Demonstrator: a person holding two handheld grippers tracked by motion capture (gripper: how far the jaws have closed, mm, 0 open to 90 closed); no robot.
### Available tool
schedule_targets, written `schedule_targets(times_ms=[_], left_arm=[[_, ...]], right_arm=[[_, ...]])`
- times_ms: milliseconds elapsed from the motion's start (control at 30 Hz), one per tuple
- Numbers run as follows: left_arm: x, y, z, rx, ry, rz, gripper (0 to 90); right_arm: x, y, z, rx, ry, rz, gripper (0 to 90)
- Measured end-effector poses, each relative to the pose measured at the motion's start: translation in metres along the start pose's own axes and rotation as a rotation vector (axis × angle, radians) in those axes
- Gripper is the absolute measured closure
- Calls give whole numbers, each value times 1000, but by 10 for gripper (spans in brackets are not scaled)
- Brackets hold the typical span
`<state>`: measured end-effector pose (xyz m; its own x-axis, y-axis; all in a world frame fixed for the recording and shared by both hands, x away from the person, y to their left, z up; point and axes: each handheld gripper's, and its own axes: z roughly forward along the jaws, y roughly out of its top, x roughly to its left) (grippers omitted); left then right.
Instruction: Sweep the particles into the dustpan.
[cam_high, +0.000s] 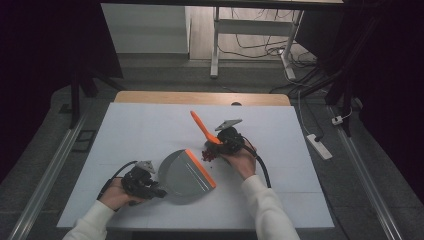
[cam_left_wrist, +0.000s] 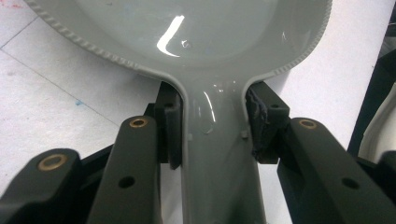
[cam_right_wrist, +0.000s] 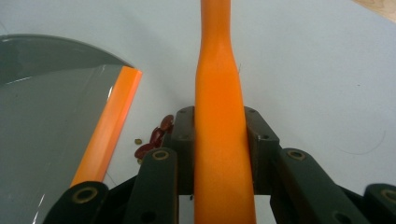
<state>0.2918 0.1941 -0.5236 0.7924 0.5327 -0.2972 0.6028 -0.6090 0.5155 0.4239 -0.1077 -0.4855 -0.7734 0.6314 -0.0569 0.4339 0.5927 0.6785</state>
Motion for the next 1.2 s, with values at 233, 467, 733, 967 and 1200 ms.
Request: schedule_targets(times_ms=[233, 467, 733, 967, 1200], left_arm=[[0, 0, 0, 0, 0, 0, 615], [0, 0, 0, 0, 0, 0, 616], [0, 0, 0, 1, -1, 0, 616], [1, 0, 1, 5, -2, 0, 616], [0, 0, 1, 6, -1, -1, 616]], right_arm=[[5, 1, 1, 0, 12, -4, 698], [11, 2, 2, -4, 24, -12, 698], [18, 3, 3, -7, 33, -32, 698], [22, 2, 3, -20, 41, -29, 698], [25, 1, 3, -27, 43, -36, 697]])
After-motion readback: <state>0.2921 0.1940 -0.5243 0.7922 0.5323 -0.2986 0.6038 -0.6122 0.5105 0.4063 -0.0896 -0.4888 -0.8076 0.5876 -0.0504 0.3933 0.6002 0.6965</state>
